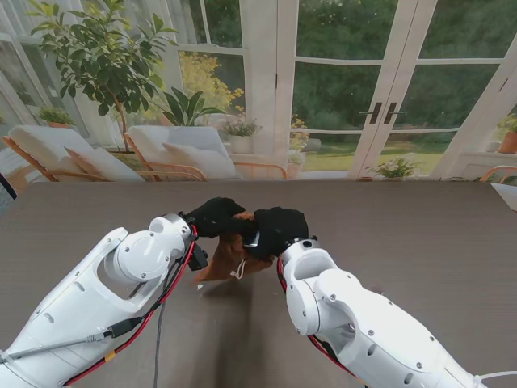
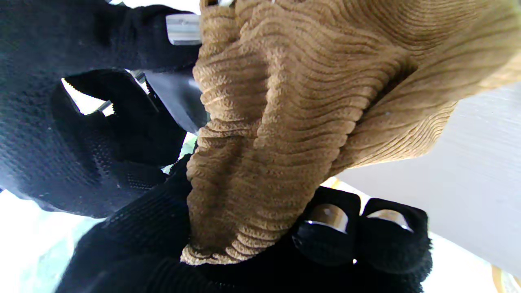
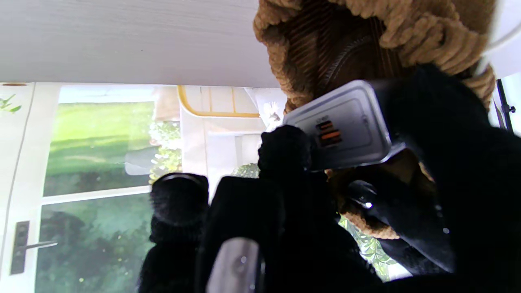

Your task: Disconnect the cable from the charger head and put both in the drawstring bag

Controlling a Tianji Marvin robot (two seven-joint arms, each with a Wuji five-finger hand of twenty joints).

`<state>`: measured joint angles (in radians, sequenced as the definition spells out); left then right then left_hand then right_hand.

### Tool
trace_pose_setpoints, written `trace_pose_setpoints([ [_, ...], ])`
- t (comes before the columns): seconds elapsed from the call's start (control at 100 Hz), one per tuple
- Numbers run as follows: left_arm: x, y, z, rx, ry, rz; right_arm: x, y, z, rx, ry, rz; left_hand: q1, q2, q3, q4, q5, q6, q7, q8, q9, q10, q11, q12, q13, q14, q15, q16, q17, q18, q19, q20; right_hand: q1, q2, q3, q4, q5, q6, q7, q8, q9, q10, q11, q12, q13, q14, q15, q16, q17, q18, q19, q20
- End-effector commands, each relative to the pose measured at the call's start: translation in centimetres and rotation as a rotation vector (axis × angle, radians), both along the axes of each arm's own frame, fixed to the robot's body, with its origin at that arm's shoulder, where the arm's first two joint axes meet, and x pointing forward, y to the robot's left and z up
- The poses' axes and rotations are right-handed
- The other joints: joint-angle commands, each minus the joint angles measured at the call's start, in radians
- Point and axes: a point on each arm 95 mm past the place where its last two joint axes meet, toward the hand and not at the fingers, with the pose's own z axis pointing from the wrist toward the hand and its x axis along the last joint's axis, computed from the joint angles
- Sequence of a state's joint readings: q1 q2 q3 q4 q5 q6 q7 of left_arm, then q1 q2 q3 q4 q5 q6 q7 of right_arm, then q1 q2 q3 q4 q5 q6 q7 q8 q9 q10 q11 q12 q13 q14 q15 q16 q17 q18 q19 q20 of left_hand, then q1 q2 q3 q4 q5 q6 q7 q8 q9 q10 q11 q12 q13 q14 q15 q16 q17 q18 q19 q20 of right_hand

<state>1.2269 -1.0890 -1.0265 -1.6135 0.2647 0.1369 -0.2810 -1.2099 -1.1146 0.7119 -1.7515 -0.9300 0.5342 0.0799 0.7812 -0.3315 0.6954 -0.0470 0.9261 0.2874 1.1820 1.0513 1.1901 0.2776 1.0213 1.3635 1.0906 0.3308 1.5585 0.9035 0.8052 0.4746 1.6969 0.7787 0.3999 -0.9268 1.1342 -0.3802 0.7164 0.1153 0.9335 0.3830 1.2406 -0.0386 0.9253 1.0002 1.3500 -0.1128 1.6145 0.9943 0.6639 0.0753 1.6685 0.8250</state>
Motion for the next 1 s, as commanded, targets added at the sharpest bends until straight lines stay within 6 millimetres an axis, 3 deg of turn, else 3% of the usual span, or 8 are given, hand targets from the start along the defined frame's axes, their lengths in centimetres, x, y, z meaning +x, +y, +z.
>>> trace_pose_setpoints([
  [0.0, 0.0, -0.7, 0.6, -0.012, 0.005, -0.018, -0.4, 0.4, 0.1, 0.000, 0.010, 0.004, 0.006, 0.051, 0.030, -0.034, 0.018, 0.077, 0.005, -0.001, 0.027, -0.005, 0.005, -0.011, 0.054, -0.032, 0.023, -0.008, 0.035, 0.036, 0.075, -0.011, 0.121, 0.033, 0.150, 0.053, 0.156, -0.057, 0.282, 0.047, 0.112, 0.048, -0.013, -0.019, -0.026, -0.139, 0.058, 0.016, 0.488, -0.036, 0.065, 0.032],
  [0.51, 0.1, -1.3, 0.5, -0.057, 0.013, 0.012, -0.8, 0.4, 0.1, -0.021, 0.038, -0.035, 0.024, 0.056, 0.011, -0.042, 0.002, 0.085, -0.003, -0.001, 0.016, 0.002, -0.001, -0.009, 0.041, -0.024, 0.020, -0.005, 0.028, 0.040, 0.073, -0.017, 0.128, -0.012, 0.163, 0.056, 0.176, -0.017, 0.286, 0.032, 0.144, 0.061, -0.033, -0.028, -0.025, -0.170, 0.071, 0.033, 0.498, -0.063, 0.108, 0.036],
  [0.99, 0.0, -0.8, 0.8, -0.035, 0.009, 0.045, -2.1, 1.0, -0.5, 0.068, -0.024, 0.044, 0.069, 0.084, -0.064, -0.053, -0.036, 0.094, -0.011, -0.010, -0.015, 0.006, -0.003, -0.005, 0.023, -0.032, 0.021, 0.001, 0.020, 0.041, 0.067, -0.015, 0.121, -0.021, 0.166, 0.058, 0.183, -0.041, 0.279, 0.032, 0.149, 0.056, -0.039, -0.026, -0.025, -0.163, 0.071, 0.037, 0.497, -0.067, 0.112, 0.031],
])
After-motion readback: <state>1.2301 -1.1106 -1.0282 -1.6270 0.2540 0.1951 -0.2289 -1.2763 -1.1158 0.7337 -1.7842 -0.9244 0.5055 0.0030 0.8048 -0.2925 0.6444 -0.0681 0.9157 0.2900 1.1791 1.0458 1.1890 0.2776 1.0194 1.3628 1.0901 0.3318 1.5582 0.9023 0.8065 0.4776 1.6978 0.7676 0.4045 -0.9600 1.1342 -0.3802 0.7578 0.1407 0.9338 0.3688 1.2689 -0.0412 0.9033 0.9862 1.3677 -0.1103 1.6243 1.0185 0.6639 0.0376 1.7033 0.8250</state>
